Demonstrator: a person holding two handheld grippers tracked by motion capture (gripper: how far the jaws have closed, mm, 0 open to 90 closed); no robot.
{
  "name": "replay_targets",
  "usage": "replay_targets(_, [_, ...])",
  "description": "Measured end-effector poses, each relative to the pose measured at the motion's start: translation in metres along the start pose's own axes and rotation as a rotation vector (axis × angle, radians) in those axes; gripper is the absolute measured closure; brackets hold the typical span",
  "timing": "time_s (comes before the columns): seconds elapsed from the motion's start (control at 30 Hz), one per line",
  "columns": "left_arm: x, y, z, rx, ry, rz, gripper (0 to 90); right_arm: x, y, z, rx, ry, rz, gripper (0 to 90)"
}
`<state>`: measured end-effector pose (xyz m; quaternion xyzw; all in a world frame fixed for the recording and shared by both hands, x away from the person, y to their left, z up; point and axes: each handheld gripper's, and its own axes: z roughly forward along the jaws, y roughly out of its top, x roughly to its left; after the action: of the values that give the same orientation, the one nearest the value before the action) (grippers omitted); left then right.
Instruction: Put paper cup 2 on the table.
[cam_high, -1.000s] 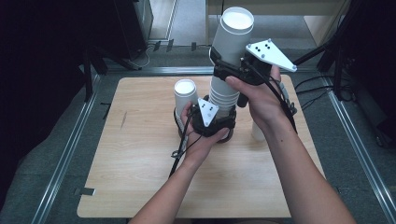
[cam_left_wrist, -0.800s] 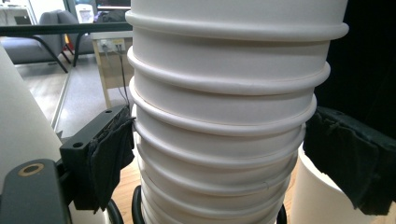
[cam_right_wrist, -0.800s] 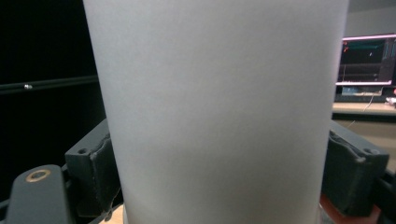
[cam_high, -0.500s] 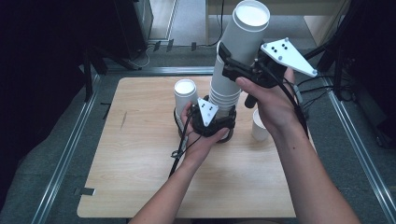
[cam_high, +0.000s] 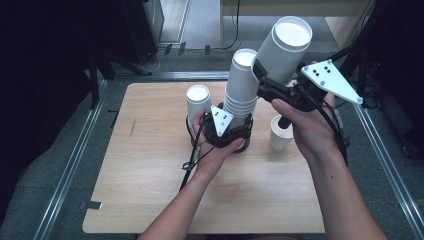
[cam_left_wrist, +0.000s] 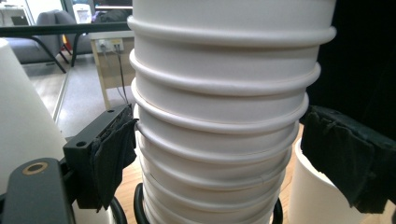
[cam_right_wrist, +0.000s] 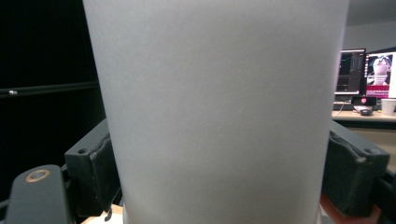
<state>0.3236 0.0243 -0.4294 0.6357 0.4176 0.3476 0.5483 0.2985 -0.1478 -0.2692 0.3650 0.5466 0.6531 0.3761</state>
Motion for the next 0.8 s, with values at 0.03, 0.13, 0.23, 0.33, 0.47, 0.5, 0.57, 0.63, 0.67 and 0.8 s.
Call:
replay_targets(0.03, [0.001,0.001,-0.001,0.001,-0.006,0.001,10.1,-0.001,-0.001,-0.003,-0.001,0.000,-0.004,13.8])
replay_targets(0.13, [0.003,0.003,-0.007,0.004,-0.035,-0.030,9.1,-0.004,-0.005,-0.011,-0.001,-0.010,-0.014,13.7])
replay_targets(0.23, [0.003,0.004,-0.015,-0.007,-0.047,-0.018,7.9,-0.006,-0.011,-0.019,0.008,-0.017,-0.020,13.7])
replay_targets(0.33, [0.005,0.002,-0.022,0.000,-0.060,-0.006,6.6,-0.008,-0.020,-0.025,0.017,-0.029,-0.035,13.7])
replay_targets(0.47, [0.008,-0.002,-0.034,0.020,-0.086,-0.003,2.3,-0.010,-0.030,-0.034,0.029,-0.039,-0.051,13.7])
replay_targets(0.5, [0.009,-0.004,-0.037,0.025,-0.089,-0.001,1.6,-0.010,-0.033,-0.036,0.030,-0.040,-0.066,13.7])
replay_targets(0.57, [0.011,-0.007,-0.044,0.034,-0.100,-0.007,0.8,-0.010,-0.038,-0.040,0.035,-0.042,-0.085,13.6])
replay_targets(0.63, [0.014,-0.010,-0.049,0.052,-0.117,-0.022,0.7,-0.009,-0.044,-0.044,0.041,-0.045,-0.099,13.6])
replay_targets(0.67, [0.016,-0.012,-0.051,0.062,-0.133,-0.037,0.1,-0.009,-0.048,-0.045,0.045,-0.045,-0.100,13.6])
replay_targets(0.8, [0.019,-0.018,-0.062,0.069,-0.137,-0.038,0.0,-0.008,-0.062,-0.052,0.053,-0.059,-0.112,13.5])
